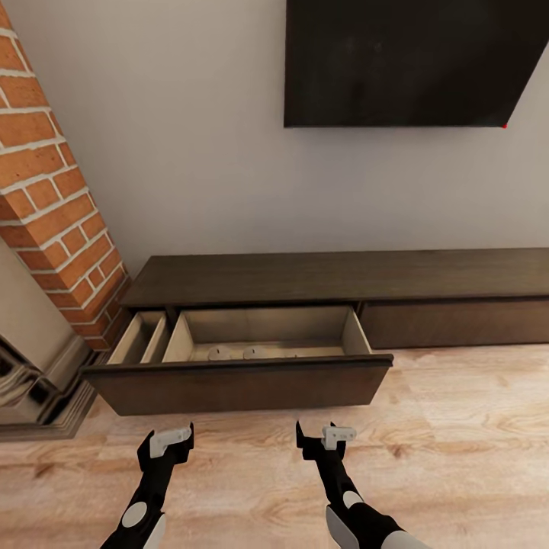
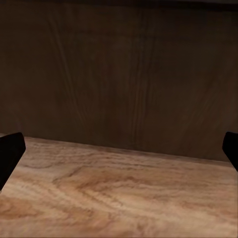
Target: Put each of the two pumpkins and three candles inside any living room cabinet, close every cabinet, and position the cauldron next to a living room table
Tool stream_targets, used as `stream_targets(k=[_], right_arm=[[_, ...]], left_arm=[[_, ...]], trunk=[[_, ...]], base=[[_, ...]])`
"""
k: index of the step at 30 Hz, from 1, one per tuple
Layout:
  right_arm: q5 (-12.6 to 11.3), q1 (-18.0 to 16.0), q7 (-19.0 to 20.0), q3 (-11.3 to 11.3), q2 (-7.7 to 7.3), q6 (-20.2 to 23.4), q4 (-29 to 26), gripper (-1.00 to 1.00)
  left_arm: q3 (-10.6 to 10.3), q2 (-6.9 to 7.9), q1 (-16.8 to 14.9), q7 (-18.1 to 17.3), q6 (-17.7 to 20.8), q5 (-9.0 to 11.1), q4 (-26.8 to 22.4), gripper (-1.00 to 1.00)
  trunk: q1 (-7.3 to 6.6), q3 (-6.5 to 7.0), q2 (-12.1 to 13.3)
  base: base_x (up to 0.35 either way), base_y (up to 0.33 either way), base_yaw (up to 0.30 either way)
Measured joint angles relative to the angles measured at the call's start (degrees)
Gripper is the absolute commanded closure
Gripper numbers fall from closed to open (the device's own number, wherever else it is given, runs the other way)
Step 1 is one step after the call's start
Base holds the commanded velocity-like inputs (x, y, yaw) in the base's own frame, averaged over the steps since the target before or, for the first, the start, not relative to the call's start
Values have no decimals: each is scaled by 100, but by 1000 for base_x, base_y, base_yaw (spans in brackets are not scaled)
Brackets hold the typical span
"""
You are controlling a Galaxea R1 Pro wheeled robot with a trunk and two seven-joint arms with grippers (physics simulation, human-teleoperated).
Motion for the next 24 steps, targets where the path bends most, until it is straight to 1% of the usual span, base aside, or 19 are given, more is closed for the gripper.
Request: stream_targets(k=[17, 24], right_arm=[[-3, 1, 0, 0, -3, -8, -1, -100], [-2, -2, 0, 1, -3, -9, -1, -100]], left_arm=[[36, 9, 0, 2, -4, 21, -49, -100], [42, 8, 0, 5, -9, 21, -53, -100]], trunk=[[373, -305, -682], [374, -306, -683]], base=[[0, 0, 0], [0, 0, 0]])
